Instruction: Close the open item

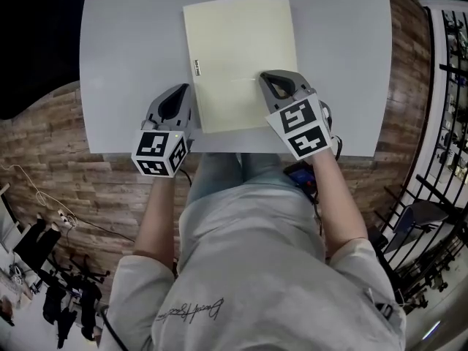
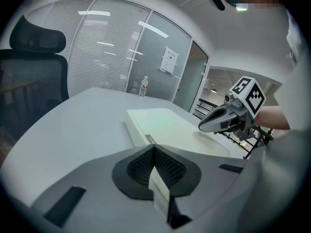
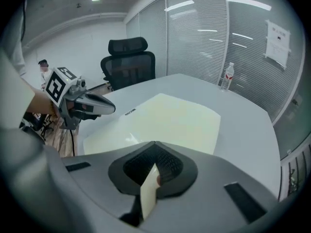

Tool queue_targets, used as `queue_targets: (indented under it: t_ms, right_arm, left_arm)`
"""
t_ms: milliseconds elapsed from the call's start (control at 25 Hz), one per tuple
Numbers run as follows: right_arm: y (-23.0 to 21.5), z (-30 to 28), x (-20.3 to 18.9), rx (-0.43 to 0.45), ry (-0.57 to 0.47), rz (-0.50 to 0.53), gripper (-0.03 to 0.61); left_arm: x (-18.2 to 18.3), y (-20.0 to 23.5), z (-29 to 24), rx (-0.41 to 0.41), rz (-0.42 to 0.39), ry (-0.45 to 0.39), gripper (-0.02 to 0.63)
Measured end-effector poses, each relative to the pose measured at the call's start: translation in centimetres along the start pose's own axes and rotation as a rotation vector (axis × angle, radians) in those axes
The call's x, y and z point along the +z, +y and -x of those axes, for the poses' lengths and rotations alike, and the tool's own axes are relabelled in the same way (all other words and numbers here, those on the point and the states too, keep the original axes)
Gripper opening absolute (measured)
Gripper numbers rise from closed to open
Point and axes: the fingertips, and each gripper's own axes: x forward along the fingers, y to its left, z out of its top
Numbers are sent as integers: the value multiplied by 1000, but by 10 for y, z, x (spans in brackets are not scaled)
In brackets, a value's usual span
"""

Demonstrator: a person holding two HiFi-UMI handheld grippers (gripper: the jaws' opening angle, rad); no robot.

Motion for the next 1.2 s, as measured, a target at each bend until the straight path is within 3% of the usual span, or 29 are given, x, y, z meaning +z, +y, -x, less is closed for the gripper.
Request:
queue_targets:
  t_ms: [400,760,1200]
  right_arm:
    - [-23,42,1,-30,-135,-75,12]
    - [-23,83,8,-4,-207,-114,13]
    - [-21,126,7,-1,-298,-166,12]
  left_arm:
    - [47,-33,7,-56,-58,-60,8]
    - [86,-76,12,-118,-113,-105,8]
    - [109,-120,33,-157,-148,-143,8]
